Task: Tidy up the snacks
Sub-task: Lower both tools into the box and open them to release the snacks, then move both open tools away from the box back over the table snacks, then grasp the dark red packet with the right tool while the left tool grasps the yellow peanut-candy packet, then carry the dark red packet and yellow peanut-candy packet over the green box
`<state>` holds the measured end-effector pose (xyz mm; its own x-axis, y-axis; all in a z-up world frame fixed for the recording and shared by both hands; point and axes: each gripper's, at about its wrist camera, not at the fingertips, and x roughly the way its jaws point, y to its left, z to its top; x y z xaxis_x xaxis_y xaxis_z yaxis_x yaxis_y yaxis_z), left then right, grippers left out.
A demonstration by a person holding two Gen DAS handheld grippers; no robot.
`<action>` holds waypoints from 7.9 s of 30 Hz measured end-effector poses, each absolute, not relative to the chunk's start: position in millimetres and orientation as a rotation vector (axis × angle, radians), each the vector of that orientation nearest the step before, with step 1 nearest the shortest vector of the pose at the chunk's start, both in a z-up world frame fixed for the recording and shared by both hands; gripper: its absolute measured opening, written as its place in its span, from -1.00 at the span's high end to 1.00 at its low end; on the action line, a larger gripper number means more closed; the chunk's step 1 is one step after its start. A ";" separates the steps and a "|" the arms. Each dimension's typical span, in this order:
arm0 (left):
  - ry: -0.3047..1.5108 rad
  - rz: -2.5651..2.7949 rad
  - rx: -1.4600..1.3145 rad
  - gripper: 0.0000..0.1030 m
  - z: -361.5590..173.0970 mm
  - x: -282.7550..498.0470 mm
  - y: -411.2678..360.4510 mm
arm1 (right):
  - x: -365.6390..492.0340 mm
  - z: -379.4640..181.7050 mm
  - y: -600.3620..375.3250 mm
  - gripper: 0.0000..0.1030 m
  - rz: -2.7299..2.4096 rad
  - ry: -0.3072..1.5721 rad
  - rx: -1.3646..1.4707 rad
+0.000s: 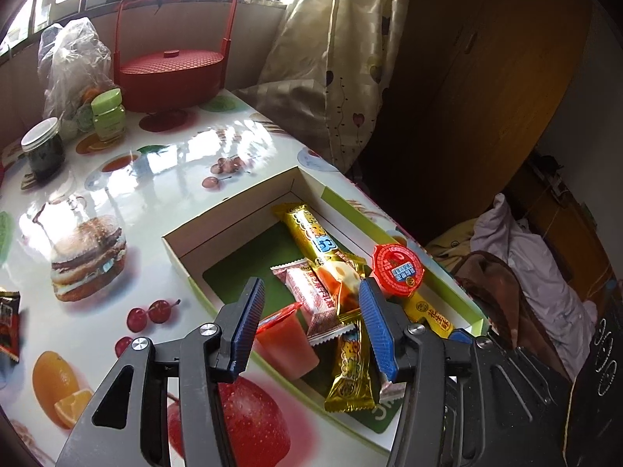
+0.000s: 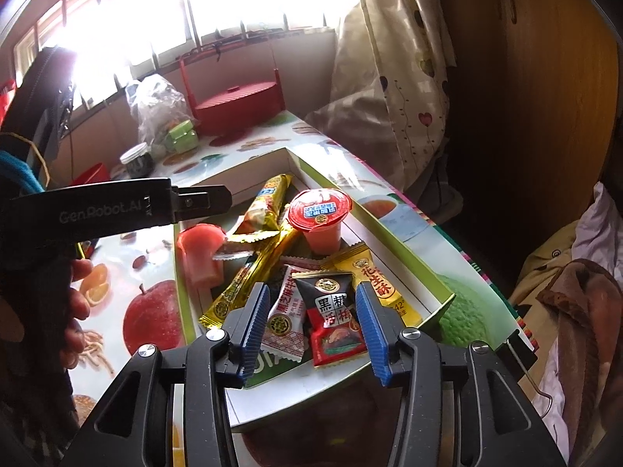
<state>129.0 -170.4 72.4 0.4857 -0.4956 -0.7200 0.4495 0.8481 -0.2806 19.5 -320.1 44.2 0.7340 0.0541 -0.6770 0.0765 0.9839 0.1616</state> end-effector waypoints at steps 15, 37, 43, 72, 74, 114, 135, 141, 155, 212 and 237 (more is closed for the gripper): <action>0.821 -0.517 -0.007 -0.01 81.8 107.4 -145.1 | 20.5 48.7 -306.3 0.11 -0.015 0.743 0.162; 0.763 -0.396 -0.010 -0.01 85.7 89.4 -83.6 | 35.8 59.8 -265.4 0.01 0.063 0.727 0.108; 0.766 -0.356 -0.013 -0.01 81.8 89.7 -63.7 | 44.7 63.8 -249.7 0.01 0.099 0.720 0.086; 0.781 -0.105 -0.152 -0.01 62.3 100.0 74.7 | 104.8 61.7 -149.4 0.01 0.303 0.759 -0.007; 0.779 -0.089 -0.156 -0.01 61.3 100.0 84.3 | 109.7 60.9 -142.1 0.01 0.315 0.766 -0.005; 0.836 -0.001 -0.232 -0.01 30.4 102.6 160.7 | 199.9 26.7 -19.8 -0.10 0.467 0.962 0.171; 0.843 -0.021 -0.220 -0.01 30.3 112.4 153.0 | 193.8 26.6 -8.9 -0.10 0.494 0.931 0.062; 0.846 -0.028 -0.222 -0.01 31.0 117.0 151.6 | 188.8 25.3 -8.2 0.03 0.485 0.909 0.001; 0.855 -0.102 -0.189 -0.01 33.5 133.5 133.9 | 183.6 24.2 -19.2 0.50 0.492 0.892 -0.022; 0.872 -0.088 -0.106 0.50 23.7 144.6 110.5 | 162.5 30.7 -51.7 0.66 0.449 0.873 0.028; 0.905 -0.088 -0.042 0.17 16.1 154.0 99.7 | 169.5 23.5 -39.0 0.30 0.472 0.882 -0.046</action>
